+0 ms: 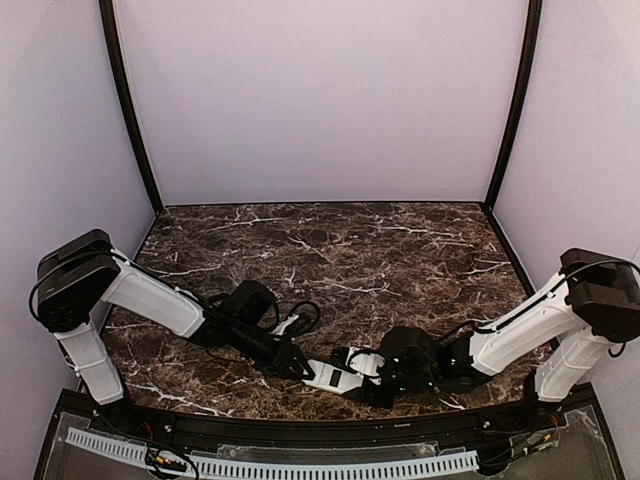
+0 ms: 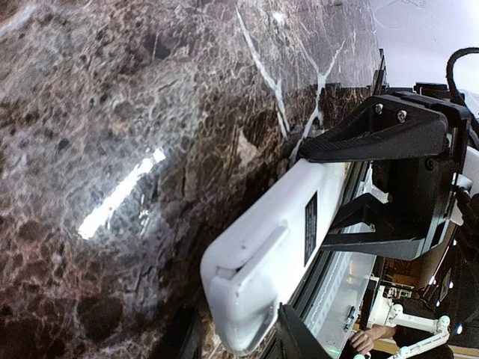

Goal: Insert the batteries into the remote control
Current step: Press the battery cover on the remote control.

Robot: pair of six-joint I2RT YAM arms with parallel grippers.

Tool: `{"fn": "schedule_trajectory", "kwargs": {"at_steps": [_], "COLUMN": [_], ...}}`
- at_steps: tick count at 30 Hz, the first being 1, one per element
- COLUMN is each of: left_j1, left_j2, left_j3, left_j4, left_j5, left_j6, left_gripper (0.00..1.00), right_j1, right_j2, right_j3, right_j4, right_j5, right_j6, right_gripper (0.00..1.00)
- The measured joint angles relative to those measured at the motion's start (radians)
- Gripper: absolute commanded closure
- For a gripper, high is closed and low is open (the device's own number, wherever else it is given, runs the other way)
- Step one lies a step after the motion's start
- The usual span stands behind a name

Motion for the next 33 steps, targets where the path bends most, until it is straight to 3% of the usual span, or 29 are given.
{"fn": "schedule_trajectory", "kwargs": {"at_steps": [9, 33], "left_j1": [0.001, 0.0], "left_j2": [0.0, 0.038], "left_j3": [0.001, 0.035], "left_j4": [-0.001, -0.018], "left_j5": [-0.019, 0.006], "left_j6": [-0.009, -0.031], "left_gripper": [0.72, 0.79], "right_j1": [0.0, 0.0], "right_j2": [0.001, 0.006], "right_j3": [0.0, 0.004], "right_j4": [-0.006, -0.018], "right_j5": [0.0, 0.016], "right_j6": [0.003, 0.011], "right_gripper": [1.0, 1.0]}}
